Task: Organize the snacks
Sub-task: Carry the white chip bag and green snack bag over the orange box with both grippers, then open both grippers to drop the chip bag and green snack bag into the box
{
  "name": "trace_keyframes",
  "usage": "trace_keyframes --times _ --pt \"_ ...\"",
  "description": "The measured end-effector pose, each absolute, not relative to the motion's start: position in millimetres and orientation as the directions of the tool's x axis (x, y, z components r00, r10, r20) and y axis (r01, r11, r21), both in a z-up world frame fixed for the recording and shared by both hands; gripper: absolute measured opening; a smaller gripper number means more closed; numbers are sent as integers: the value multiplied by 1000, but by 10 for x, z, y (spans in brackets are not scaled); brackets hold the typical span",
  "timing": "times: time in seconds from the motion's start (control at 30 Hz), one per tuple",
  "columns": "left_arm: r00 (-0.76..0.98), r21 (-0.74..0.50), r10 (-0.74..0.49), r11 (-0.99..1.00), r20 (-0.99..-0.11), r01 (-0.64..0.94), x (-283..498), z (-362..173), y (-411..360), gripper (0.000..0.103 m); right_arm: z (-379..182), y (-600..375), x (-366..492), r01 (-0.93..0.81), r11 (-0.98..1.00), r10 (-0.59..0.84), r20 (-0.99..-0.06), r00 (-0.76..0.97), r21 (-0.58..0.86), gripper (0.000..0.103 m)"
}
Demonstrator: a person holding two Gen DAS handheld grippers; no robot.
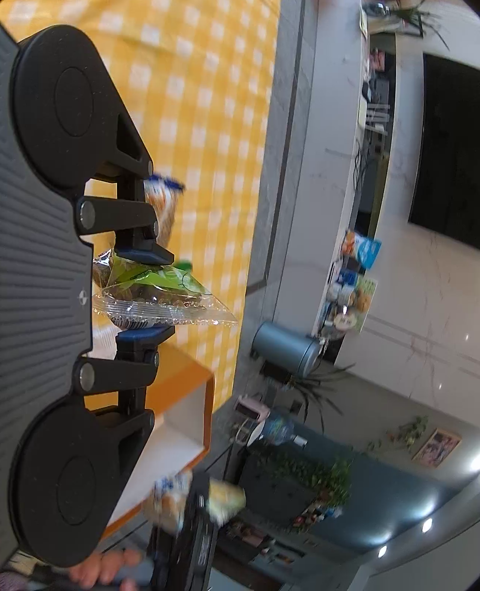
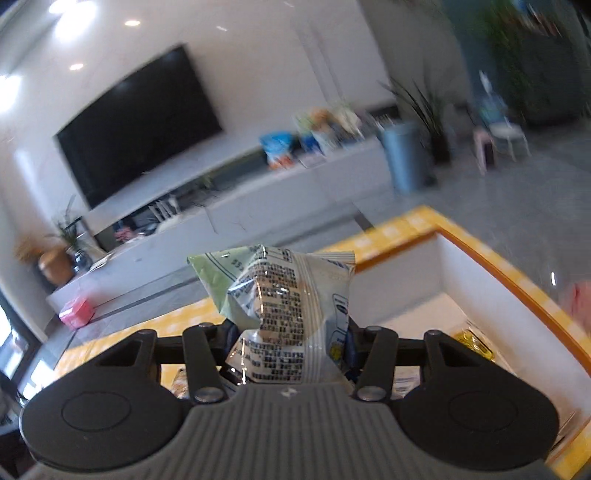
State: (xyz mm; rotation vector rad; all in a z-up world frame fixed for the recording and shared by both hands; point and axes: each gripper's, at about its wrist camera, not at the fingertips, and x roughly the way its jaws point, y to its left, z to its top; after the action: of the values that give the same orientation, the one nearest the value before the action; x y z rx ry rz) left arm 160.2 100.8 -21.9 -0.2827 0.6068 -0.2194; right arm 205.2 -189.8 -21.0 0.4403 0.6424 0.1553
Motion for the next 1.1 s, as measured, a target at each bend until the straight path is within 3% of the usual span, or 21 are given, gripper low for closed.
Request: trace_keyframes --times 0.2,0.33,0.5,0.6,0.67,0.8,0.9,1.03,1.1 --pt "783 -332 -322 930 -532 156 1836 -257 758 35 -552 -1818 2840 56 970 133 -711 690 236 50" --pt "753 -359 -353 918 -555 166 2039 -392 656 34 -833 -1831 2972 31 968 174 -752 636 250 50" --pt "713 -359 -367 917 -598 171 2179 -589 501 32 -1080 -1704 3105 5 992 100 -793 601 129 51" --pt "696 -382 -384 909 -607 168 2190 -671 445 32 -1133 -1757 3176 5 989 115 -801 588 146 53" --pt "693 -397 -396 902 -602 171 2180 -680 447 32 -1151 -1772 3194 -2 991 113 -815 569 136 58" --pt "701 -398 -406 898 -586 187 2142 -618 411 32 -1082 -1850 3071 -28 998 61 -803 593 55 83" --pt "704 -399 -409 897 -581 192 2140 -572 381 32 -962 -1959 2962 -48 994 109 -772 627 101 98" --pt "711 -388 -404 900 -576 198 2135 -472 311 32 -911 -2033 2935 -91 969 235 -744 625 230 99" --pt "717 -385 -406 900 -567 206 2123 -408 270 32 -868 -2084 2902 -67 968 228 -738 635 242 99"
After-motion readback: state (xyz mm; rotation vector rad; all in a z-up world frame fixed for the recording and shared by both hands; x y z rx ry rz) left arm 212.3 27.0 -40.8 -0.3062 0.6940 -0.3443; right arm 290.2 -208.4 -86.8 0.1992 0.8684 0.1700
